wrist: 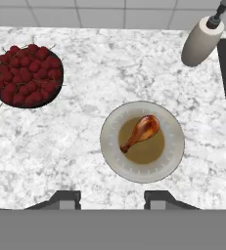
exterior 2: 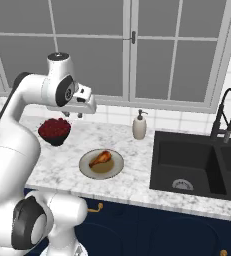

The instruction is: Pick up the knife from the drawer and place it on the cutting board. Then place the meat from the plate to the cutting board.

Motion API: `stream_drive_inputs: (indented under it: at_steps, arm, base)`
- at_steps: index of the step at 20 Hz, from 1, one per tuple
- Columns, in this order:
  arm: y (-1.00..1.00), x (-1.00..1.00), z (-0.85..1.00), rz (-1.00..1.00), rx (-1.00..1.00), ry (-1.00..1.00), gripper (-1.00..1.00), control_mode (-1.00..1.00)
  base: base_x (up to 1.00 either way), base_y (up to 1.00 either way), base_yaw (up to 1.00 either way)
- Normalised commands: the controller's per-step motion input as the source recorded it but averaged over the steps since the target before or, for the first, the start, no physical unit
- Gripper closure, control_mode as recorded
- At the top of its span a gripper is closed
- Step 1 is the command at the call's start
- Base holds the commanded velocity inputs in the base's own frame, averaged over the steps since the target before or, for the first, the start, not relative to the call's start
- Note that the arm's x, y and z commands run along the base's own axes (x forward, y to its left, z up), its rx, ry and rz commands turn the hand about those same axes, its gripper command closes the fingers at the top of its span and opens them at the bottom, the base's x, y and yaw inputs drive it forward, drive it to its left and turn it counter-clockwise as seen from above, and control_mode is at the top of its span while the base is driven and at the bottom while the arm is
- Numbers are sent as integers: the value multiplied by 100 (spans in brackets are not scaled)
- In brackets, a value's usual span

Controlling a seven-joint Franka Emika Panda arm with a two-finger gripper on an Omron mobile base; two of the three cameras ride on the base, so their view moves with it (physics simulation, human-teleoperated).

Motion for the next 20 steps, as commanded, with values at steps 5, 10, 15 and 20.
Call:
stream_drive_inputs:
  at_steps: [5,10,15,20]
  arm:
    - [10,-56,-19,-1,0,-9,-100,-100]
    - [100,-70,-99,-11,-12,-9,-100,-100]
    - [100,6,-100,-1,7,23,-100,-100]
    - [100,64,-100,0,9,14,-100,-100]
  base:
    - [0,0,0]
    - [0,0,0]
    - [0,0,0]
    - [0,0,0]
